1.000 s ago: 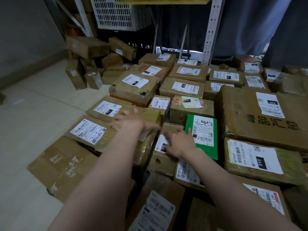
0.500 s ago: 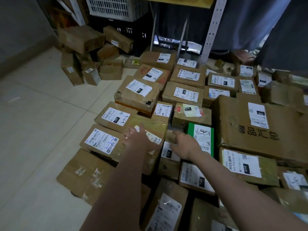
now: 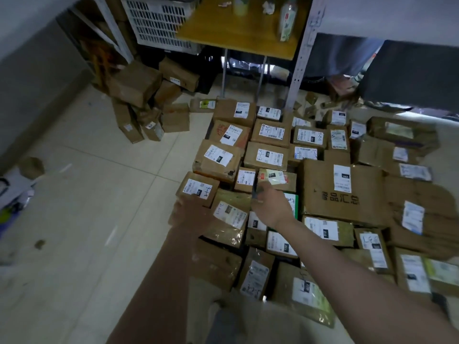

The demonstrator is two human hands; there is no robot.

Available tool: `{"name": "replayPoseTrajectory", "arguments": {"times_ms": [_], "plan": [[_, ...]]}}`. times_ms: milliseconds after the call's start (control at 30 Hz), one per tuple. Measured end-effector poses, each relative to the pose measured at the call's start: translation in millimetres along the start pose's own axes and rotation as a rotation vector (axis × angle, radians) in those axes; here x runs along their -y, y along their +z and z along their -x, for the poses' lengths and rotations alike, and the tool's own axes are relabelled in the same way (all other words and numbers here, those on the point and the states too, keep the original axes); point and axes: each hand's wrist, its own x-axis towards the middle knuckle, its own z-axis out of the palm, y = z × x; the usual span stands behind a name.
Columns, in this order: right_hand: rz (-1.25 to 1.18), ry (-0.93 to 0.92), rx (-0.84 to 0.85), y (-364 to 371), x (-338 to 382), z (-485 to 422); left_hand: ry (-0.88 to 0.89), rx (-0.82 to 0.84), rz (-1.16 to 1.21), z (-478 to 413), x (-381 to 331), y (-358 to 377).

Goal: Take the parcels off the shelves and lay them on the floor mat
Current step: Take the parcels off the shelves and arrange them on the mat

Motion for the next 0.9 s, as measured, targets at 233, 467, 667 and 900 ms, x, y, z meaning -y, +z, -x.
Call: {"name": "replayPoseTrajectory", "arguments": {"times_ms": [233, 467, 667, 900], "plan": [[-0.292, 0.192, -0.236, -43, 77, 38, 0.2, 0.033, -0.033, 2, -9, -122], [-0.48, 0.307, -0.398, -44, 124, 47, 0.391, 0.02, -0.118, -23, -15, -188], [-0.563, 0.406, -0.517, -59, 120, 33, 0.479, 0.084, -0.117, -36, -45, -200], [-0.608, 0.45, -0.564, -77, 114, 10, 0.53, 0.133, -0.09, -49, -82, -202]]}}
